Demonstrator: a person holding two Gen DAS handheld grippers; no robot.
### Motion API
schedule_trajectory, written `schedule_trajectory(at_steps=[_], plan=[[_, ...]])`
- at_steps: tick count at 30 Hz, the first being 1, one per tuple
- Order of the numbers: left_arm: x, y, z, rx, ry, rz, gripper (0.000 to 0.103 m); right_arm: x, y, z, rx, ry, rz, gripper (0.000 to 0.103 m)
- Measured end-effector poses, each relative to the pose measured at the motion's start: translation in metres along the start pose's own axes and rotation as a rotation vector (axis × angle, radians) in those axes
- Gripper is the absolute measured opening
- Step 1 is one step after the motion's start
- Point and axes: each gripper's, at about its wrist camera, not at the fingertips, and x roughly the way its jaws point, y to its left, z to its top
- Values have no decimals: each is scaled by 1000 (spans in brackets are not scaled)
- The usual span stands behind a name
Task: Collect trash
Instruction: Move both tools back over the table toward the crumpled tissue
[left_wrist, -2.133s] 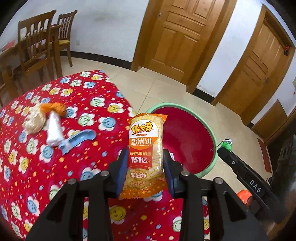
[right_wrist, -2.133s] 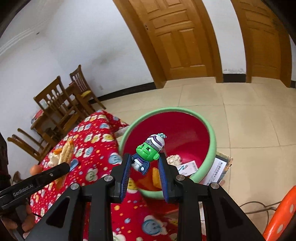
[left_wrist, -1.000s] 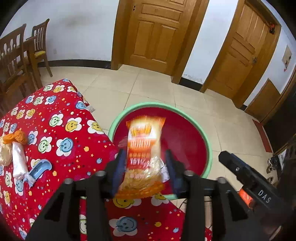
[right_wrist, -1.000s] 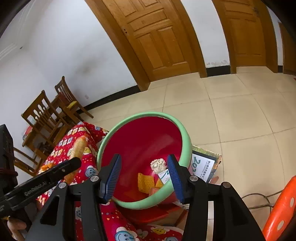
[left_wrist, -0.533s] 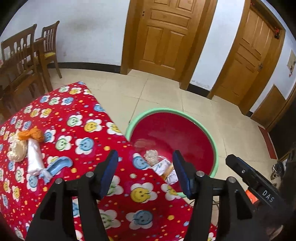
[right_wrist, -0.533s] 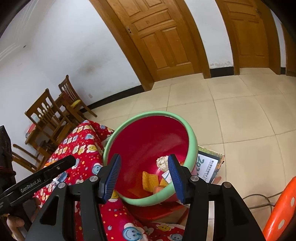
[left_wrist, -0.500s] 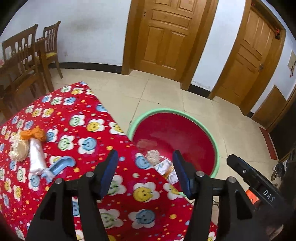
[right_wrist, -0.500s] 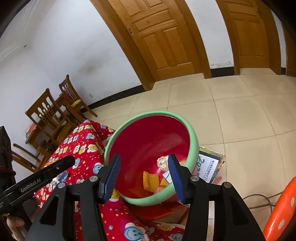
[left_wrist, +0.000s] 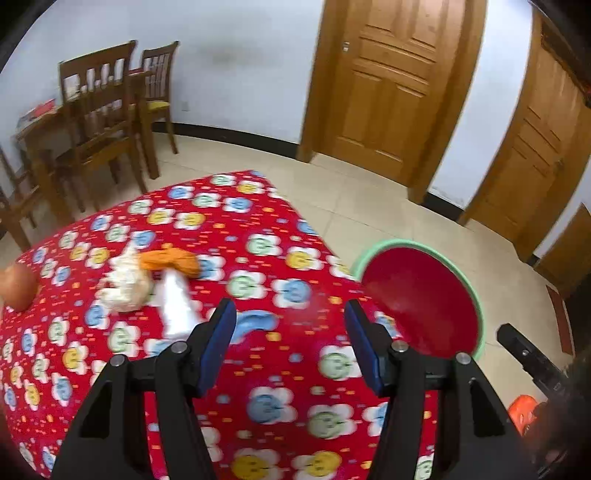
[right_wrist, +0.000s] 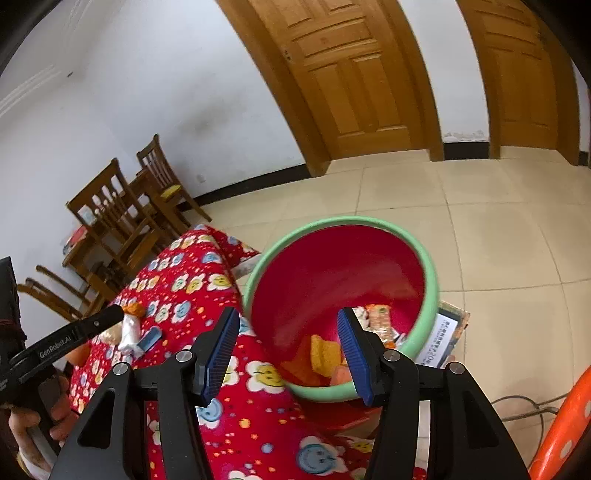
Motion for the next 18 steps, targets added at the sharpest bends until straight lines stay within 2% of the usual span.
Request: schedule_trajectory(at_steps=[10, 18], plan=[[-10, 62, 5, -75, -25, 106, 61, 14, 41, 1, -80, 34, 40, 57], [12, 112, 0, -169, 17, 172, 61, 30, 64, -1, -117, 68, 45, 57]])
